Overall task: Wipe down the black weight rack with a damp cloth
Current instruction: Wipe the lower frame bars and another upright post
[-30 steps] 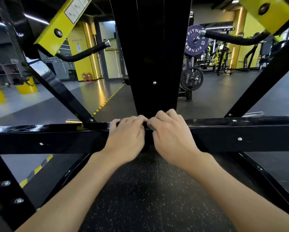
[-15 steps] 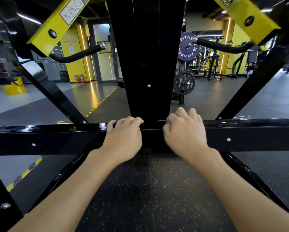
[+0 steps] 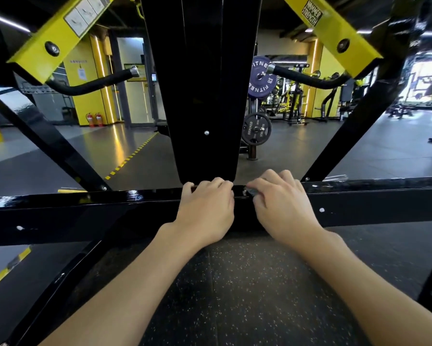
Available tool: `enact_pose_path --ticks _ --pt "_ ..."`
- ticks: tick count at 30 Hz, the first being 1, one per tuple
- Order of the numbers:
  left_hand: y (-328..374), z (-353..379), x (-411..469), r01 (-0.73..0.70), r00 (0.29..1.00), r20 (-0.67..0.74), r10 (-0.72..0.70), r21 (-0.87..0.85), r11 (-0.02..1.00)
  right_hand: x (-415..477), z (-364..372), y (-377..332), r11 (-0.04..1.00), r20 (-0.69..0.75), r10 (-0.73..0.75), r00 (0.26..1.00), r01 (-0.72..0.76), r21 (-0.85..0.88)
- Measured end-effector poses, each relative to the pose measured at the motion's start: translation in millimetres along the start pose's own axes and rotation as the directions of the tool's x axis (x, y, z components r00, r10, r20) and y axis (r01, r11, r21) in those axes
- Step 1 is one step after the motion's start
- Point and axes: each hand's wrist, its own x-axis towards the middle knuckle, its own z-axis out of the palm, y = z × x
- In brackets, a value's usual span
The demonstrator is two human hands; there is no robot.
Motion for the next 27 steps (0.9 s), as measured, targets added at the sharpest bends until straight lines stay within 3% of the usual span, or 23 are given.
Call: enact_pose_path --ticks 3,8,13,16,19,23,27 --pt "-2.1 1.5 0.8 0.014 1.000 -0.007 -0.015 -0.017 1.000 3.5 -2.6 13.1 0.984 -0.052 0.145 0.988 -0.149 -0.098" --pt "0.9 1.6 3.9 0.022 1.000 -0.019 -0.022 0.010 1.000 -17.2 -2.3 -3.3 1.000 -0.083 -0.003 0.997 0.004 0.007" --pt "2.0 -3.1 5.3 0.019 0.999 0.040 -0.019 -0.005 1.000 -4.8 -16.4 17.3 0.960 -0.028 0.231 0.973 -0.232 -0.154" --pt "16.1 -6.4 11.9 -0.032 0.995 0.093 0.035 -0.032 0.999 11.4 -11.8 -9.4 0.970 0.092 0.179 0.980 -0.160 -0.181" --pt "22.5 -1.6 13.2 -0.097 0.994 0.048 0.096 0.010 0.995 17.0 -16.6 -5.5 0.979 0.182 0.158 0.971 -0.131 -0.154" --pt "21.2 1.0 14.6 -0.108 0.994 0.023 0.108 -0.003 0.994 12.2 -28.9 14.5 0.930 0.145 0.288 0.947 -0.240 -0.279" --pt "27.0 2.5 18.2 -0.141 0.988 0.062 0.139 0.026 0.990 9.4 -22.2 2.1 0.971 0.192 0.164 0.968 -0.123 -0.207"
